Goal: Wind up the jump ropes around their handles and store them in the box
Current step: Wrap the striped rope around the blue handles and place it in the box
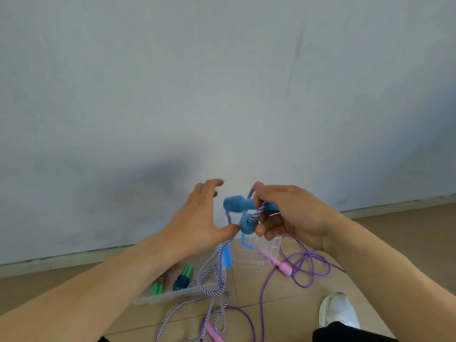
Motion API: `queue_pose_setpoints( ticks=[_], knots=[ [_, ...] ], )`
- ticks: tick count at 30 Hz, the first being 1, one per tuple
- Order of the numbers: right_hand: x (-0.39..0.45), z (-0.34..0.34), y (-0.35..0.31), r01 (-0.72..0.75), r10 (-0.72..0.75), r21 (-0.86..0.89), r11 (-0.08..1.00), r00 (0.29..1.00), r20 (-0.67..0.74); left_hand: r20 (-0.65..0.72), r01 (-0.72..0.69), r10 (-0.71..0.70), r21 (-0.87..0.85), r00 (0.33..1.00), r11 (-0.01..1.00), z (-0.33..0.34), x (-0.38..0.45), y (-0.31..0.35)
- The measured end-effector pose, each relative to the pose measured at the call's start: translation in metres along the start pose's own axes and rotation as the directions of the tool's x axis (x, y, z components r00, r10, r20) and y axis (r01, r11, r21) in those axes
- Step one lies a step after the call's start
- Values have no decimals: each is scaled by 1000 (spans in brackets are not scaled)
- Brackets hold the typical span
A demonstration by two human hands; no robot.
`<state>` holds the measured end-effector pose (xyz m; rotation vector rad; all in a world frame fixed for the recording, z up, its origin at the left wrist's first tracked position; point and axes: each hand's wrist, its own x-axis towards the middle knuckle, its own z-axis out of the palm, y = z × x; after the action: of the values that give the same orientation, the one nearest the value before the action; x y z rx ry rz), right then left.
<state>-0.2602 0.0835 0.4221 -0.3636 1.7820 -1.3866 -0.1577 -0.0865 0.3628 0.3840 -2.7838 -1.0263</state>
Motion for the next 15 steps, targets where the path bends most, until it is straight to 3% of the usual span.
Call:
queue_pose_setpoints(
  ticks=[2,4,10,12,14,15],
  knots=[
    [-3,0,-2,-22,22,3,1000,998,55,70,-146,147,-9,987,989,0,1,0],
    [-4,0,-3,-55,50,61,997,995,86,96,-202,203,-15,974,979,2,1,-2],
    [-6,4,-2,-105,87,146,984,988,125,79,-3,19,-193,997,981,2,2,-12],
    [-4,3,-4,-98,82,177,979,992,96,-46,60,-72,-225,996,972,5,1,-12],
    [-2,1,-6,-92,80,240,966,995,58,-226,26,-82,-238,971,971,3,0,-4],
    [0,0,-7,-96,86,293,951,995,45,-242,10,-86,-300,967,954,1,0,0]
  ],
)
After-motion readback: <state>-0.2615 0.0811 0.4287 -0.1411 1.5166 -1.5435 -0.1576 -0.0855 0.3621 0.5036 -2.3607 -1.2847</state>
